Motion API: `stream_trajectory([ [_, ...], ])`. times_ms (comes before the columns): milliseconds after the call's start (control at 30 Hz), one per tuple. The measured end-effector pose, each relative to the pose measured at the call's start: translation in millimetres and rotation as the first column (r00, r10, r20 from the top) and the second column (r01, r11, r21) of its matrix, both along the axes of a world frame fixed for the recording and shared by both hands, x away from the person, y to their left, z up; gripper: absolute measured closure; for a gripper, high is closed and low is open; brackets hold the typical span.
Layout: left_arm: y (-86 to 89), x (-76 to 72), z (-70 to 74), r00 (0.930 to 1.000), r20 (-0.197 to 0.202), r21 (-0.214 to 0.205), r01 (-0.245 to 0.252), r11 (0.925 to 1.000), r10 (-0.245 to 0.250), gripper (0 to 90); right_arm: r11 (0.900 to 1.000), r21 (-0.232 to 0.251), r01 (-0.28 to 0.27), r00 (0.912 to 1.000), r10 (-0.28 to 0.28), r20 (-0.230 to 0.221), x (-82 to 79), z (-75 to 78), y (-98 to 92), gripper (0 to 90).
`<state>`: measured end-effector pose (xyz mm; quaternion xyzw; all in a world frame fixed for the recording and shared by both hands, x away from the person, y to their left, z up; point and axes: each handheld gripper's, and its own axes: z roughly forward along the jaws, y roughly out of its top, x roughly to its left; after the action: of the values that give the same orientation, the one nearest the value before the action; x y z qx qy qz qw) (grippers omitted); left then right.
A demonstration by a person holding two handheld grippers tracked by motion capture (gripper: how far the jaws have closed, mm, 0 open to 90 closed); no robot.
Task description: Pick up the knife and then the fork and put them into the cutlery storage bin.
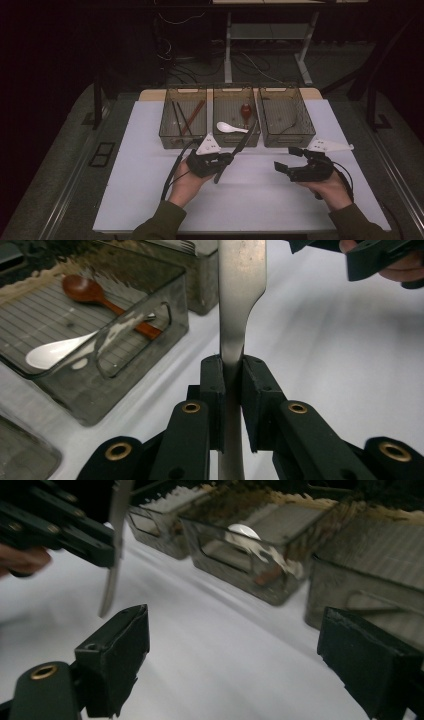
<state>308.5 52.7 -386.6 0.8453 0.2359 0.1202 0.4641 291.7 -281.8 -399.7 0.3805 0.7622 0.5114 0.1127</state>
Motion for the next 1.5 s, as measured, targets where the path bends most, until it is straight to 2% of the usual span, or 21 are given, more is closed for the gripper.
stream_trajectory([
  [167, -5.3, -0.5, 0.3, 0.9987, 0.013, -0.028, -0.049, 0.9984, 0.049, 79.7, 0.9993, 0.025, -0.028, 0.9996, 0.028, 0.003, 8.1, 10.6, 12.0, 12.4],
  [400, -14.6, -1.1, -0.4, 0.9955, 0.031, -0.049, -0.088, 0.9949, 0.09, 79.7, 0.996, 0.064, -0.062, 0.9981, 0.062, 0.003, 23.2, 19.4, 26.4, 14.0],
  [667, -21.9, -2.5, -2.6, 0.9938, 0.045, -0.051, -0.1, 0.9937, 0.102, 79.7, 0.9899, 0.101, -0.099, 0.9951, 0.098, 0.016, 34.4, 29.6, 46.7, 18.0],
  [900, -23.0, -3.3, -3.5, 0.9932, 0.053, -0.051, -0.101, 0.9936, 0.104, 79.6, 0.9792, 0.13, -0.156, 0.9878, 0.155, 0.013, 40.5, 29.7, 64.2, 37.6],
  [1067, -22.3, -3.8, -2.4, 0.9924, 0.061, -0.06, -0.103, 0.9929, 0.107, 79.7, 0.9717, 0.143, -0.188, 0.9811, 0.193, -0.02, 44.8, 27.1, 74.2, 53.9],
  [1233, -22.5, -4.0, -2.5, 0.9922, 0.063, -0.06, -0.103, 0.9929, 0.107, 79.6, 0.9665, 0.152, -0.207, 0.9762, 0.214, -0.033, 47.8, 24.1, 80.3, 67.9],
  [1400, -23.5, -4.6, -2.5, 0.9924, 0.072, -0.058, -0.096, 0.9937, 0.1, 79.6, 0.9638, 0.162, -0.212, 0.9751, 0.22, -0.031, 49.5, 24.2, 83.2, 79.1],
  [1500, -23.3, -4.6, -2.7, 0.992, 0.076, -0.059, -0.097, 0.9936, 0.101, 79.6, 0.9626, 0.171, -0.21, 0.9753, 0.219, -0.031, 50.1, 24.0, 83.2, 80.8],
])
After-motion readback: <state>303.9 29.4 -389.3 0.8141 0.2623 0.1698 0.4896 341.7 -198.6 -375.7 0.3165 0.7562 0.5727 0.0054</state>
